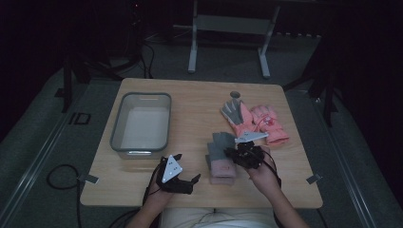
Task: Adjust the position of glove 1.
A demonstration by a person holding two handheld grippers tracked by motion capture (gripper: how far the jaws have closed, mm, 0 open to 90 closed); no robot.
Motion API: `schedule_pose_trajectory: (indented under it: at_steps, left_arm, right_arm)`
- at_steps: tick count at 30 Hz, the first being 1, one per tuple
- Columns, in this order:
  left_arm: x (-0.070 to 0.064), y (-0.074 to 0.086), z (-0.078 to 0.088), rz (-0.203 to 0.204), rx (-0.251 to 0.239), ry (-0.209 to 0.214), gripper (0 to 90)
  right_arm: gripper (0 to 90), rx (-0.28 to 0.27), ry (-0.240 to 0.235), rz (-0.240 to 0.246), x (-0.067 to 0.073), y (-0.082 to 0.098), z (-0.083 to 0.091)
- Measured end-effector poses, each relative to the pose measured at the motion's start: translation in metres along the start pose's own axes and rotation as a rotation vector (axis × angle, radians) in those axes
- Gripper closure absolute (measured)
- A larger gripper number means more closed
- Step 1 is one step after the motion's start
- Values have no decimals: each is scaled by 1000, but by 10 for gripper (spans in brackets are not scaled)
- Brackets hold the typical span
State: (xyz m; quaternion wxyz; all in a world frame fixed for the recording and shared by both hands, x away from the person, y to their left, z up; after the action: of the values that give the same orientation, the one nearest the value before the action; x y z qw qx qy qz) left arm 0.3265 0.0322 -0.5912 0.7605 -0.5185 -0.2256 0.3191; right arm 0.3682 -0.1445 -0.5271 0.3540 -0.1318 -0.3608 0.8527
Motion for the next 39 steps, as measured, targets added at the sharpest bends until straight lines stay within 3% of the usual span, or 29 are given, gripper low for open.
schedule_pose_trajectory:
  at_steps: [10, 18, 23, 26, 28, 31, 34, 36, 39]
  left_arm:
    - [-2, 1, -1, -2, 14, 31, 10]
    - [-1, 2, -1, 5, 24, 23, 11]
    - [-1, 5, -3, 18, 82, 33, 13]
    - [-1, 4, -2, -10, 66, 14, 14]
    - [-1, 4, -2, -31, 68, -3, 14]
    - [-5, -2, -2, -12, 97, 1, 14]
    - [-12, -10, -5, -28, 134, -18, 39]
    - [-17, -15, -8, -49, 136, -5, 39]
    - [-26, -22, -14, -57, 140, 76, 40]
  right_arm:
    - [847, 82, -31, -28, -5, 26, -30]
    - [837, 104, -28, -32, -8, 35, -42]
    - [814, 107, -30, -49, -9, 41, -47]
    - [779, 101, -21, -45, -9, 42, -48]
    - [734, 97, -19, -50, -10, 42, -47]
    - [714, 74, -5, -39, -11, 37, -37]
    - [666, 37, 16, -27, -20, 27, -22]
    - [636, 13, 17, -29, -29, 19, -14]
    - [603, -11, 20, -26, -41, 10, -6]
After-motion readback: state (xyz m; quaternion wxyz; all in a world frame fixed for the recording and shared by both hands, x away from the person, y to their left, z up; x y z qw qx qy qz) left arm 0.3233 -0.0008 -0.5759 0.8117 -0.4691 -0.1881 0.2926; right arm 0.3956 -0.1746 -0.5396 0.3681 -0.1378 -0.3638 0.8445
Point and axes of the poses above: each handheld gripper's, and its own axes: z roughly backward along the jaws, y roughly out of its underside, x roughly to its left, the point moved 8 cm from there along -z, roughly forward along the jaws, and after that the axes turned 1 degree about z, right-handed, at the moved point
